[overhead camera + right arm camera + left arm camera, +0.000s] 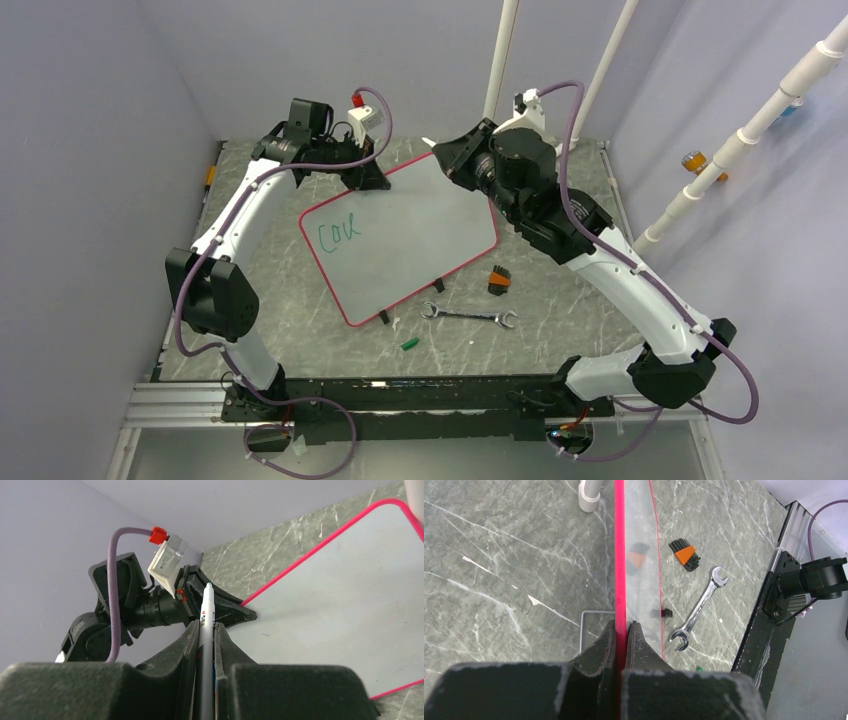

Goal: Write a sentence on the whiteboard

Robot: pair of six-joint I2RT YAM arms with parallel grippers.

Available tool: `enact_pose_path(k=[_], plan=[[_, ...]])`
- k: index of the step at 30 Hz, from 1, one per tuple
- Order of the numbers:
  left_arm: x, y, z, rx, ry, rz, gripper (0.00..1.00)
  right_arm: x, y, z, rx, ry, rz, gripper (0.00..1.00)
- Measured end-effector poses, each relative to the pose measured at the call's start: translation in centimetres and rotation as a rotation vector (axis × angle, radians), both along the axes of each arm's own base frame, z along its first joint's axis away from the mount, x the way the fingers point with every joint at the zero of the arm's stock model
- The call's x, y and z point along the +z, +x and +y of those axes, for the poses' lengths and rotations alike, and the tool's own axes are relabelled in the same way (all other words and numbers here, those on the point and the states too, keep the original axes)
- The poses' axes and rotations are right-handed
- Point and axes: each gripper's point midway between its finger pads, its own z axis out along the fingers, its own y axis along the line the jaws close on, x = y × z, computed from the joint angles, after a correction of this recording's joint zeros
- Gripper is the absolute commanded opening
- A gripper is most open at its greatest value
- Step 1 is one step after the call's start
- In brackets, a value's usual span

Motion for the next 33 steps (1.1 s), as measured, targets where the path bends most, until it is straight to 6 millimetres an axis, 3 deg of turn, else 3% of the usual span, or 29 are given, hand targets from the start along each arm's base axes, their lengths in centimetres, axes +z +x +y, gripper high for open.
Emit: enact_pose_path(k=[4, 11, 16, 22, 33], plan=[[0.0, 0.0, 0.0, 0.000, 0.000, 0.000, 0.00, -1.6, -0.5, 0.5, 0.044, -0.023, 0.009, 0.00], [0.0, 0.0, 0.0, 0.002, -0.001, -0.007, 0.00, -9.0, -2.0, 0.4, 0.157, -0.181, -0.013, 0.00], [0.1, -0.2, -0.1, 0.003, 0.000, -0.006, 0.00, -12.1, -2.6, 1.0, 0.261, -0.284, -0.078, 0.00], [0.2, -0.2, -0.1, 0.003, 0.000, -0.006, 0.00, -13.7, -3.1, 2.5, 0.382, -0.357, -0.169, 0.00], [0.2, -0.3, -0.1, 0.003, -0.002, -0.011, 0.00, -13.9, -3.4, 6.4, 0.556, -0.337, -0.302, 0.00]])
